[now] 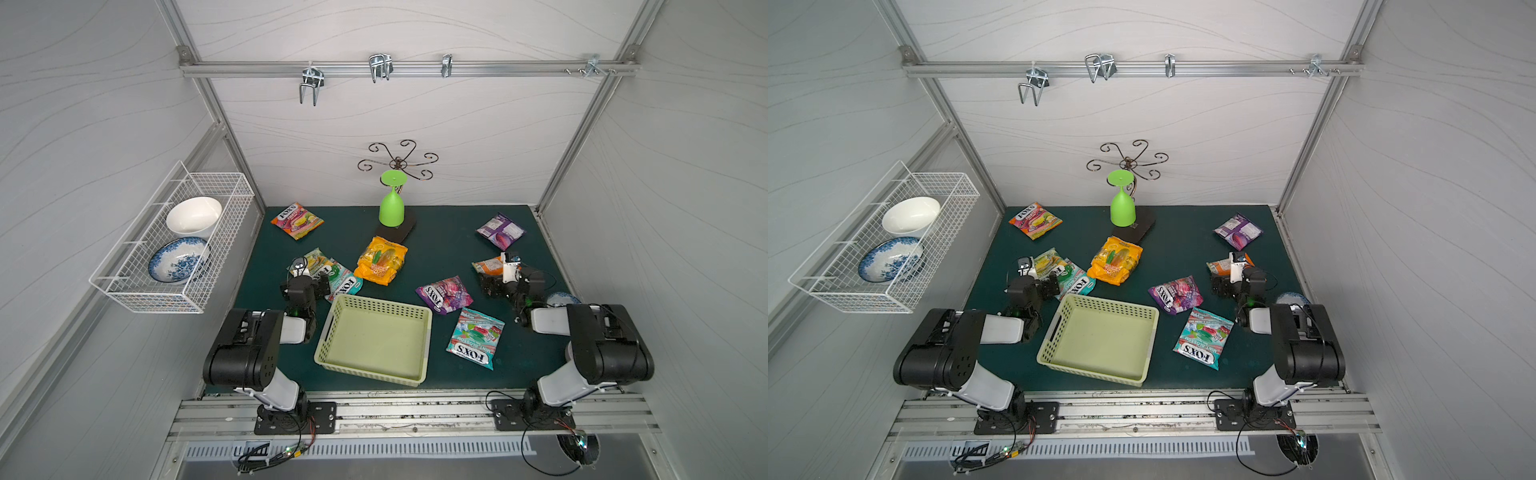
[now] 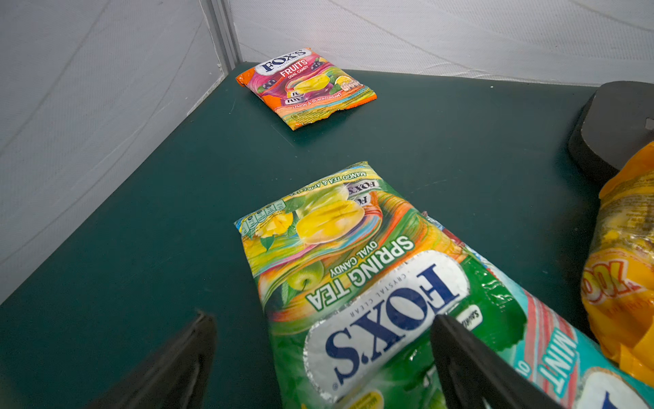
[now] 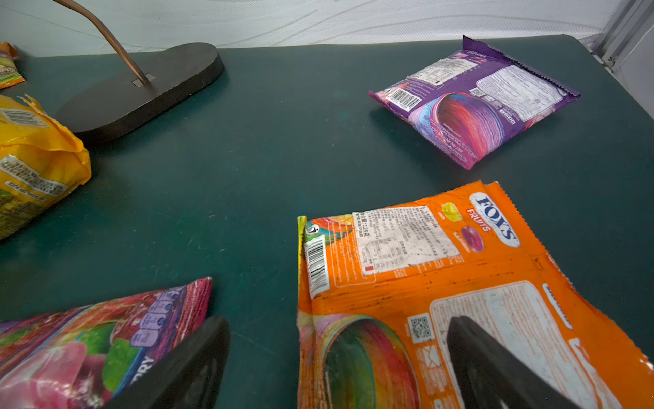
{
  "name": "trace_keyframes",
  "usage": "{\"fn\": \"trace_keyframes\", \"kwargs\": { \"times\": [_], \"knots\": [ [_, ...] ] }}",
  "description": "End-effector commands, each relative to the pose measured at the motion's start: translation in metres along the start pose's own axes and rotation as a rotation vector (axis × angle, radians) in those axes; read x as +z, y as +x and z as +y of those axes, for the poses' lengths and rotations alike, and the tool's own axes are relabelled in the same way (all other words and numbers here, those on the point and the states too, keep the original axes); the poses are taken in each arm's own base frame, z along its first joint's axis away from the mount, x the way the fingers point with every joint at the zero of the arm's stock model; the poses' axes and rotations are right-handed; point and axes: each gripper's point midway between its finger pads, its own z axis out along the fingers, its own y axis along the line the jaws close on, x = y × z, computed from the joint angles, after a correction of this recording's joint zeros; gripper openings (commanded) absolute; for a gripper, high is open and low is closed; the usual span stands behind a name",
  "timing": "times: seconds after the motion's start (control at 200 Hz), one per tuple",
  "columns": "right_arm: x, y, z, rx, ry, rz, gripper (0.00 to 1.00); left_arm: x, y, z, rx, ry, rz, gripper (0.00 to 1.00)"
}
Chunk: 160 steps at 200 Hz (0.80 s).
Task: Put the candies in the basket
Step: Move the candy to the center of the board.
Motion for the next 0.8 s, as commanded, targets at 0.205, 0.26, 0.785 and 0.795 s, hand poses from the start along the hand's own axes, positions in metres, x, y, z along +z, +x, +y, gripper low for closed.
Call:
{"fn": "trace_keyframes", "kwargs": {
  "times": [0.205, 0.26, 0.785, 0.795],
  "knots": [
    [-0.005, -0.033, -0.012, 0.032, 0.077, 0.003, 0.99, -0.001, -0.036, -0.011, 0.014, 0.057, -0.056, 0.99],
    [-0.009, -0.047, -0.012, 0.037, 0.092, 0.017, 0.99, -0.003, -0.045, -0.017, 0.031, 0.088, -0.01, 0.99],
    [-0.055, -0.104, 0.087, 0.107, -0.07, 0.198, 0.99, -0.062, -0.128, -0.057, 0.077, 0.284, 0.313, 0.98],
    [-0.055, -0.104, 0.092, 0.093, -0.081, 0.201, 0.99, -0.064, -0.128, -0.058, 0.075, 0.291, 0.321, 0.98]
  ]
}}
